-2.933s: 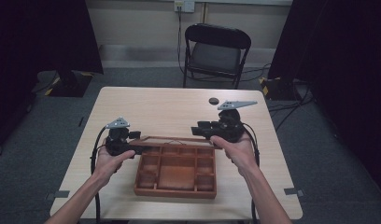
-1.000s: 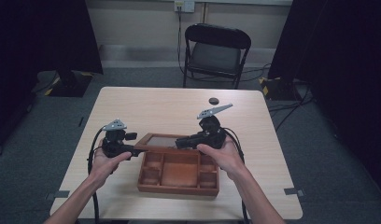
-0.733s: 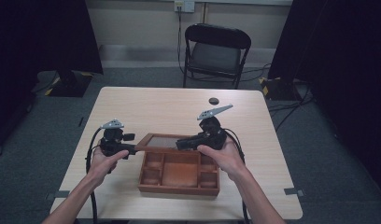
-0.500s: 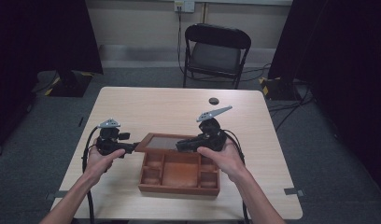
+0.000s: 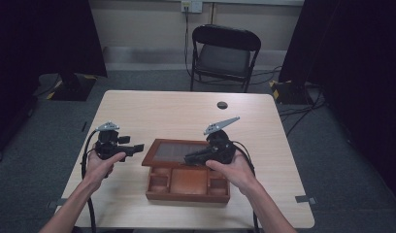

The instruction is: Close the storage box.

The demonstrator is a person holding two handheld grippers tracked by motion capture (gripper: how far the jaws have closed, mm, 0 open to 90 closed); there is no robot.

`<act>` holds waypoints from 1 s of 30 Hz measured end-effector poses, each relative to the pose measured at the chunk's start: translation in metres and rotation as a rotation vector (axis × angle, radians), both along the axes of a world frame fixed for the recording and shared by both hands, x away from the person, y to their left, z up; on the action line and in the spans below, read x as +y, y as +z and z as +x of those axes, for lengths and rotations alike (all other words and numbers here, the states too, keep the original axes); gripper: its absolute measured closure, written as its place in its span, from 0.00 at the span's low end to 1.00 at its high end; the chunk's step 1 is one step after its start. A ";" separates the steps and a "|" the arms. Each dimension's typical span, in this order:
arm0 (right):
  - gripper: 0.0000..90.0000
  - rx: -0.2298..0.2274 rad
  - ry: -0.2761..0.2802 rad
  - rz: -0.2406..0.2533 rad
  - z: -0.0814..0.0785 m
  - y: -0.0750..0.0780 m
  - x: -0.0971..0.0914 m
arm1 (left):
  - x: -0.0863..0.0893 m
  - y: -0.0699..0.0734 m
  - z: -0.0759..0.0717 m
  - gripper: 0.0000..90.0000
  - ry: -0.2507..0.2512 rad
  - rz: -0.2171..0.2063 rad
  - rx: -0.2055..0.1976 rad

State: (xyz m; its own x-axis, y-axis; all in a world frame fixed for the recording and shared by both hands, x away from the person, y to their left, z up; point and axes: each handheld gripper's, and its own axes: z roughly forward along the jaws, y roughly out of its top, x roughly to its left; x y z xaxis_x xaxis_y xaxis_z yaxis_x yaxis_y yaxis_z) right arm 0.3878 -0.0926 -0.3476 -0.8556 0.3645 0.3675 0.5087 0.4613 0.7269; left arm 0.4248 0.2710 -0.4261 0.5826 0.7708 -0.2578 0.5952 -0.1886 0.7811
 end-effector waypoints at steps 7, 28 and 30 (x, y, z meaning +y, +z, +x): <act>0.91 0.000 0.017 -0.029 -0.007 -0.009 0.003 | -0.002 -0.001 0.000 0.22 0.001 0.004 0.006; 0.91 0.031 0.035 -0.080 -0.021 -0.041 0.008 | -0.003 -0.004 0.002 0.22 -0.002 0.023 0.022; 0.91 0.034 0.039 -0.092 -0.023 -0.045 0.010 | -0.003 -0.003 0.002 0.22 0.004 0.030 0.022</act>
